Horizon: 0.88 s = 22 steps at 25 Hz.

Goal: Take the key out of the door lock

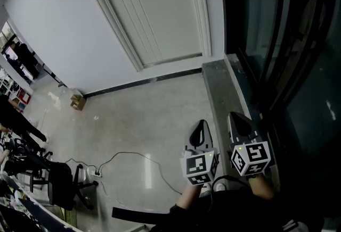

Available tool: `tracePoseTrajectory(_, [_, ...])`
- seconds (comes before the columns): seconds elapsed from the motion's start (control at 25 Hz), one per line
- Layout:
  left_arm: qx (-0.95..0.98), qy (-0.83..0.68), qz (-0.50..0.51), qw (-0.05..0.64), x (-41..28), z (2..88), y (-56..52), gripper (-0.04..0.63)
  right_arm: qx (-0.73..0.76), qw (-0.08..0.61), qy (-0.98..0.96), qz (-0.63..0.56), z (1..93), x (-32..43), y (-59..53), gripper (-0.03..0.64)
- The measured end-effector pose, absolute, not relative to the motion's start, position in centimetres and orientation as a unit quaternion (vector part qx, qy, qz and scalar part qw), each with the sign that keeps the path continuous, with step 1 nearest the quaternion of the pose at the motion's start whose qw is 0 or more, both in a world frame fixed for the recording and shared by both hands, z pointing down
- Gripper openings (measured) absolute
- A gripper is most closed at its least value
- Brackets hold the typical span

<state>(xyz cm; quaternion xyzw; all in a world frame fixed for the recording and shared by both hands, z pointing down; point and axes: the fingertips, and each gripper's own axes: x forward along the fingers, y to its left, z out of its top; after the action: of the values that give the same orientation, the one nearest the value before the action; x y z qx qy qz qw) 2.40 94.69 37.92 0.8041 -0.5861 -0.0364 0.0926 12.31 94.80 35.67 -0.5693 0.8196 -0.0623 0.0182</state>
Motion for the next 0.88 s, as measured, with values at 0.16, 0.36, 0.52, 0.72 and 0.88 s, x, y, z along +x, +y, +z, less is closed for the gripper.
tracePoseTrajectory(0.16, [0.803,-0.586,-0.039,0.102,2.2,38.2,94.4,0.000,-0.570,0.026,0.818,-0.076,36.0,12.5,94.3,0.002])
tracePoseTrajectory(0.36, [0.803,-0.585,-0.044,0.107,0.7,38.4,93.6,0.000,-0.571,0.035,0.816,-0.088,36.4,11.7,93.2,0.002])
tracePoseTrajectory(0.52, [0.801,-0.584,-0.047,0.120,-1.0,39.0,92.1,0.000,-0.567,0.035,0.817,-0.100,37.1,10.0,91.7,0.002])
tracePoseTrajectory(0.72, [0.796,-0.585,-0.047,0.145,-2.1,41.6,91.1,0.000,-0.561,0.021,0.822,-0.093,38.9,8.5,91.0,0.002])
tracePoseTrajectory(0.88, [0.794,-0.589,-0.036,0.144,-2.0,42.4,88.8,0.000,-0.562,0.019,0.820,-0.105,39.8,8.9,88.4,0.002])
